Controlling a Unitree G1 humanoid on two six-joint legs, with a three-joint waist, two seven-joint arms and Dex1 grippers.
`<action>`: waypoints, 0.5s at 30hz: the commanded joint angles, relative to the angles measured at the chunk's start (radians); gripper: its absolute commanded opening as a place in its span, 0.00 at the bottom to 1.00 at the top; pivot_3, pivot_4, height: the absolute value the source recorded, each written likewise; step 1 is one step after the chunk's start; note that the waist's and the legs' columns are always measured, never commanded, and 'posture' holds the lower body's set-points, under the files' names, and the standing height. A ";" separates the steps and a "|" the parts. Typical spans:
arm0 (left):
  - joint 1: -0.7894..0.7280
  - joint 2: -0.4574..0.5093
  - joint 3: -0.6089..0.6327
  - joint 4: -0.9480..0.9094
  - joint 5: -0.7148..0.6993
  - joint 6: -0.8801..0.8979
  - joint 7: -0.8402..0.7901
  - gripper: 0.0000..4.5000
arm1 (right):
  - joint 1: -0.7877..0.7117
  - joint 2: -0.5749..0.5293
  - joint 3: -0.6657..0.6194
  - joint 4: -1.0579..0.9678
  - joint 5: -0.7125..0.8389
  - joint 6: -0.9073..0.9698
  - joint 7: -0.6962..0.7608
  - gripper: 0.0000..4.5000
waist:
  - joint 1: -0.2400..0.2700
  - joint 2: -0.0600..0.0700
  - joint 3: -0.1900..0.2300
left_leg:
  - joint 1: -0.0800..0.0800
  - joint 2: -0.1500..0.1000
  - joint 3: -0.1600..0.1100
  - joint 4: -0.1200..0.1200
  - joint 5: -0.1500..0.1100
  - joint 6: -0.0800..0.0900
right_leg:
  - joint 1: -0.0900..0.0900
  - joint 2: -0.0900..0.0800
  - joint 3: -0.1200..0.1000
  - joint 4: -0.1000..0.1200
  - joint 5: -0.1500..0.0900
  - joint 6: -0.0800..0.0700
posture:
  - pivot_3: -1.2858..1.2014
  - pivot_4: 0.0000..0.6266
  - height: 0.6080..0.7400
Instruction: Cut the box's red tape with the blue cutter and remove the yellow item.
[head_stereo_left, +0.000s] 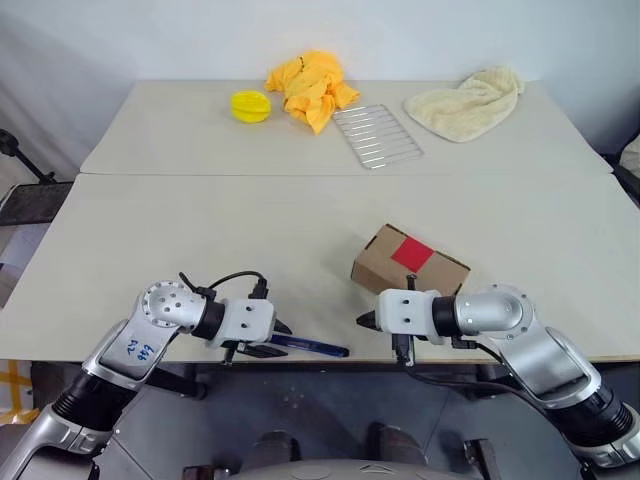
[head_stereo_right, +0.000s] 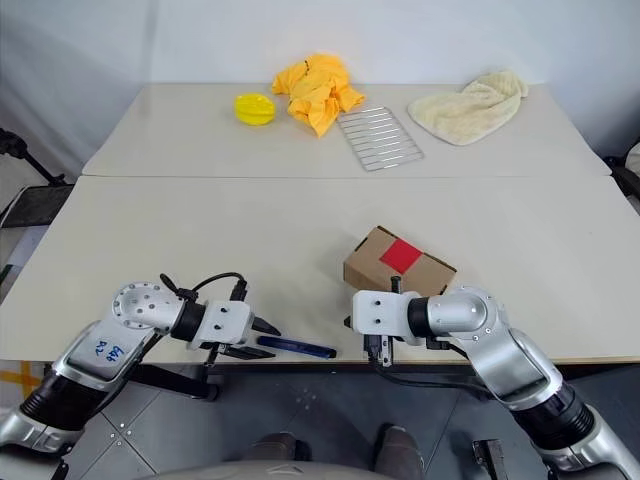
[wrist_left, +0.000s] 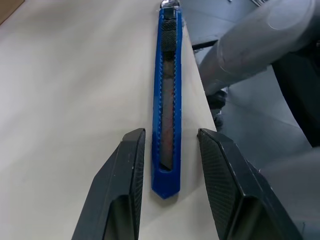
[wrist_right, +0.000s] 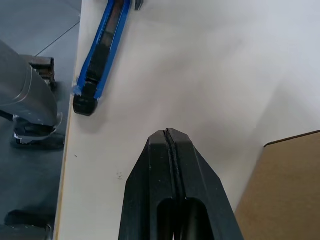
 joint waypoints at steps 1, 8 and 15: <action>0.047 0.000 -0.113 0.048 0.078 -0.006 -0.035 0.40 | 0.018 -0.018 -0.033 -0.068 0.021 0.023 -0.011 0.00 | 0.000 0.001 0.000 | 0.000 0.000 0.000 0.000 0.000 0.000 | 0.000 0.000 0.000 0.000 0.000 0.000 | 0.52 0.24 1.00; 0.050 -0.003 -0.122 0.047 0.094 -0.005 -0.031 0.20 | 0.048 -0.034 -0.040 -0.112 0.033 0.061 -0.027 0.00 | 0.002 0.003 -0.002 | 0.000 0.000 0.000 0.000 0.000 0.000 | 0.001 0.000 0.000 0.000 0.000 0.000 | 0.52 0.24 1.00; 0.050 0.004 -0.128 0.049 0.108 0.011 -0.039 0.20 | 0.046 -0.036 -0.035 -0.115 0.036 0.068 -0.038 0.00 | 0.000 0.008 -0.006 | 0.001 0.000 0.000 0.000 0.000 0.000 | 0.001 0.000 0.000 0.000 0.000 0.000 | 0.52 0.24 1.00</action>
